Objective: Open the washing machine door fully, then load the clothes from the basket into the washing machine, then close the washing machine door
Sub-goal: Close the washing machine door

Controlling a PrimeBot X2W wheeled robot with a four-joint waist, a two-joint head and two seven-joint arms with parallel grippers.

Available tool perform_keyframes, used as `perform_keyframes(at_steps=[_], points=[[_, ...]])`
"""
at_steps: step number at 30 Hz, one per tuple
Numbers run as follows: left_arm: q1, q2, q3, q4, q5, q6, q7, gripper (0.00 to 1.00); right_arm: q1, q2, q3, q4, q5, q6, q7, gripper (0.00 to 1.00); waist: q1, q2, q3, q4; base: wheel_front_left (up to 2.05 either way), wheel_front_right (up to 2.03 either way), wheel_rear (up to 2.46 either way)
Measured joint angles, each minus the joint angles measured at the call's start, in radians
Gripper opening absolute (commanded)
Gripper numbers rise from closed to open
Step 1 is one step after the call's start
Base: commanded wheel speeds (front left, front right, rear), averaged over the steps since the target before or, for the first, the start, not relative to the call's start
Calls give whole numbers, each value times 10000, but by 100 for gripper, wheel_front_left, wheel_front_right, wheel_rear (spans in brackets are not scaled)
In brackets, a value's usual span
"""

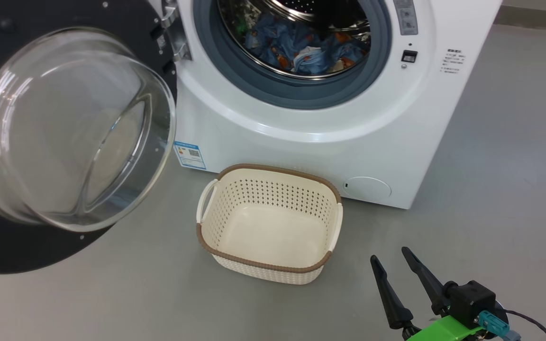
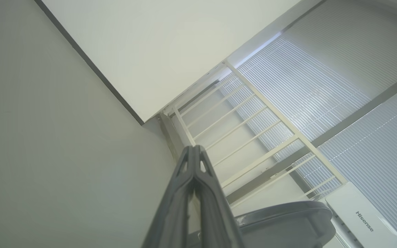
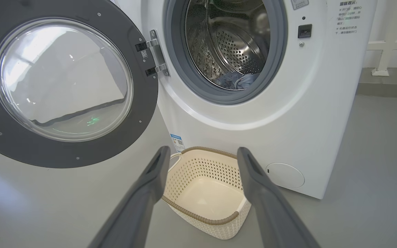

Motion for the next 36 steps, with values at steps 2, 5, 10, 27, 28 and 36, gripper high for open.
perform_keyframes(at_steps=[2, 5, 10, 27, 28, 36], points=[[-256, 309, 84, 430, -535, 0, 422, 0, -5, -2, -13, 8, 0, 0, 0, 100, -1, 0, 45, -108, 0, 0, 0], [-625, 598, 238, 1080, -1363, 0, 1120, 0, -6, -4, -29, 12, -10, 0, 0, 100, -1, 0, 115, -272, 0, 0, 0], [-906, 976, 332, 2015, -2228, 0, 2326, 0, -9, -6, -42, 10, -52, 0, 0, 100, 0, 0, 268, -523, 0, 0, 0], [-1448, 1674, 882, 3551, -3463, 2, 4169, 0, -218, -10, -8, -88, -134, 0, 2, 100, 0, 0, 574, -1301, 0, 0, 0], [-1447, 1674, 922, 3513, -3544, 2, 4263, 0, -218, -10, -10, -109, -134, 0, 0, 100, -1, 0, 609, -1318, 0, 0, 0], [-1200, 1622, 920, 3150, -3588, 2, 4777, 0, -218, -12, 6, -125, -198, 0, 0, 100, -1, 0, 754, -1413, 0, 0, 0]])
